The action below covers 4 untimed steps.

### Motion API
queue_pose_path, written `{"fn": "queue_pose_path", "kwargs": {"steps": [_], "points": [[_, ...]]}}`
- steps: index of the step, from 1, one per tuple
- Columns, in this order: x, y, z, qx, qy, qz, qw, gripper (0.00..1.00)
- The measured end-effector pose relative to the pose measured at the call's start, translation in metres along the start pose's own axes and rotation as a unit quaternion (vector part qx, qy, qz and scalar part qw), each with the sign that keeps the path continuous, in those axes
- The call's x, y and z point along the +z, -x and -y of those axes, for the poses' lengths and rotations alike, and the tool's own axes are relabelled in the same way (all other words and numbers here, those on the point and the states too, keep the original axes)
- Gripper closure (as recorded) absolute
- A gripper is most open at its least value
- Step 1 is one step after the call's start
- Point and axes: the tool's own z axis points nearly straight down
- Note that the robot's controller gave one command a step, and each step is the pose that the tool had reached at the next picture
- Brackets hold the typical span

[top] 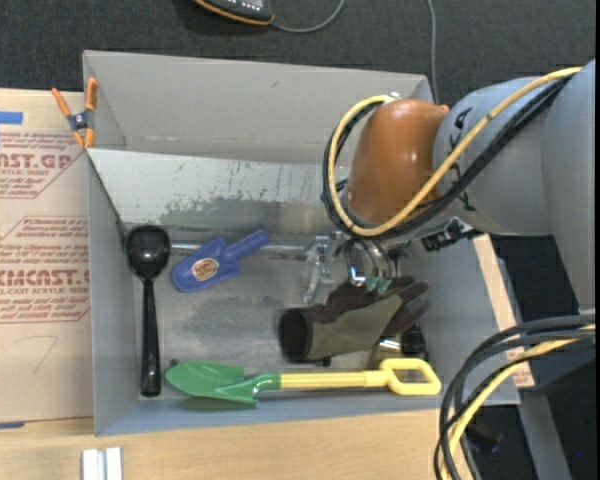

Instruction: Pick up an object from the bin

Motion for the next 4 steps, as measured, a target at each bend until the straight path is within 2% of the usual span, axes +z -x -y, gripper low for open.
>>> {"fn": "queue_pose_path", "kwargs": {"steps": [1, 2, 3, 4], "points": [[0.053, -0.074, 0.027, -0.102, 0.000, -0.0036, 0.9948, 1.00], [0.058, -0.012, 0.064, -0.081, 0.000, 0.0031, 0.9967, 1.00], [0.058, -0.013, 0.064, -0.081, 0.000, 0.0025, 0.9967, 0.00], [0.058, -0.013, 0.064, -0.081, 0.001, 0.0012, 0.9967, 1.00]]}}
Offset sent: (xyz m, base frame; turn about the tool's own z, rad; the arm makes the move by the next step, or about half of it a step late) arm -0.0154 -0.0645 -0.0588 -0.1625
